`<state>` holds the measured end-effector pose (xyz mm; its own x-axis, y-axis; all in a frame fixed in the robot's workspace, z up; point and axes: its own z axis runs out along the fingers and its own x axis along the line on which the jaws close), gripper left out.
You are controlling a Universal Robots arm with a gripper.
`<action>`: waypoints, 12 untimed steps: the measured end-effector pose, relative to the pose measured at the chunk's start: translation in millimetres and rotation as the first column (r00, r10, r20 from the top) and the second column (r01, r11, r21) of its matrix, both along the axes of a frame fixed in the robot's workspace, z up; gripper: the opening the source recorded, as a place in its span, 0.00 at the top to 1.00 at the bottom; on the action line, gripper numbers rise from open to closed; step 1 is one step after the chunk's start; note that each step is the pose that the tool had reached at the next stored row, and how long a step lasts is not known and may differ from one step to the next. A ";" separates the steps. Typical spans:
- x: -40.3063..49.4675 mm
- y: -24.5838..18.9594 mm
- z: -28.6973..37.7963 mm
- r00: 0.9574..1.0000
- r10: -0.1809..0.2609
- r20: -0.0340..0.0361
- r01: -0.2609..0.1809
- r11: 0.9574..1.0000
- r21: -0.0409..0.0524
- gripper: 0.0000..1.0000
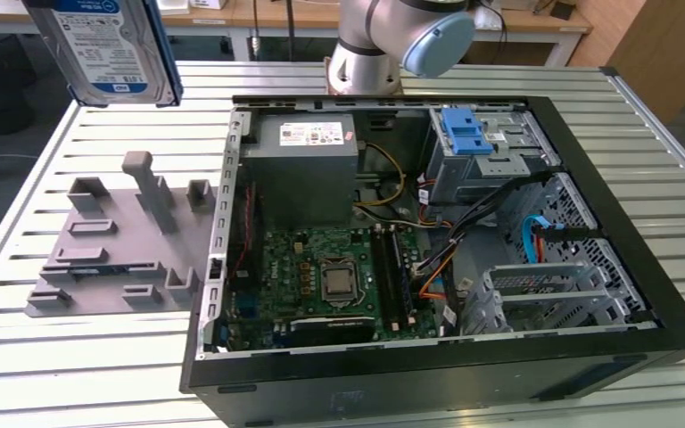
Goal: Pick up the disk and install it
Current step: 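Pick up the disk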
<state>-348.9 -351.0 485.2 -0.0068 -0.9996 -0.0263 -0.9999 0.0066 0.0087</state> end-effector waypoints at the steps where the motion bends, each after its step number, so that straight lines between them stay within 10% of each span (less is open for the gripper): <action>1: 0.2 -0.1 0.0 1.000 0.000 0.000 0.000 1.000 0.000 0.64; 12: 3.4 -0.8 0.0 1.000 0.000 0.000 0.000 1.000 0.000 0.64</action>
